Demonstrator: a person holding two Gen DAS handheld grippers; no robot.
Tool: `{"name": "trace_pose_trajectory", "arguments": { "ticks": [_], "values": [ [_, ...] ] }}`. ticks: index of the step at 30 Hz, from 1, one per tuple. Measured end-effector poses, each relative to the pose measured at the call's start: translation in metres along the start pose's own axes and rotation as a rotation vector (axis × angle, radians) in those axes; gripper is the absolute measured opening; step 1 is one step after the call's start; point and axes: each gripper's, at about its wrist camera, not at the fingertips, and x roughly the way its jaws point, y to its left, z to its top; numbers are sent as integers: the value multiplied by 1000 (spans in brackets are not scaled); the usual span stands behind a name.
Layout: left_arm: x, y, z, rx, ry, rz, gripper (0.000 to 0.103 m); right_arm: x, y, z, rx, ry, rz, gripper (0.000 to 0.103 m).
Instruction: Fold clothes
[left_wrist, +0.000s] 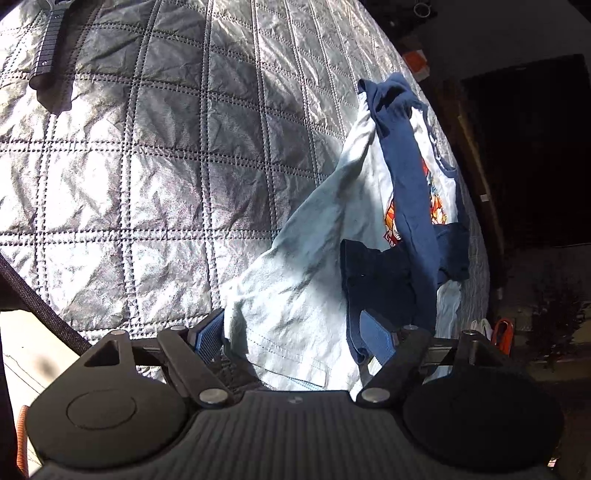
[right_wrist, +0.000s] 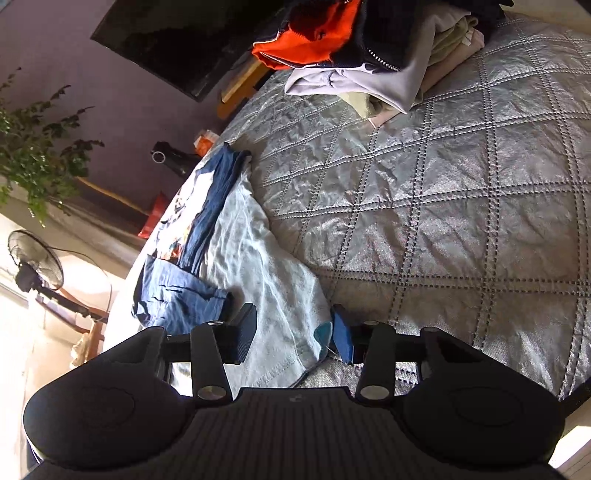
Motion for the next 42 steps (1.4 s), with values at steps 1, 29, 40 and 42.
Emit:
{"name": "trace_pose_trajectory", "arguments": {
  "ticks": [1,29,40,42],
  "values": [
    [0,2,-1,-8,-4,7,35,0,-1,-1,7,-7,6,52],
    [-19,3,-2,34,-113,170,1,-31,19,-8,49,-9,-76,1],
    [-53,2,2,39,-182,157,1,-63,23,-36,98,-5,-76,1],
    [-59,4,2,36,-187,156,1,-69,24,-41,99,2,-81,1]
  ]
}}
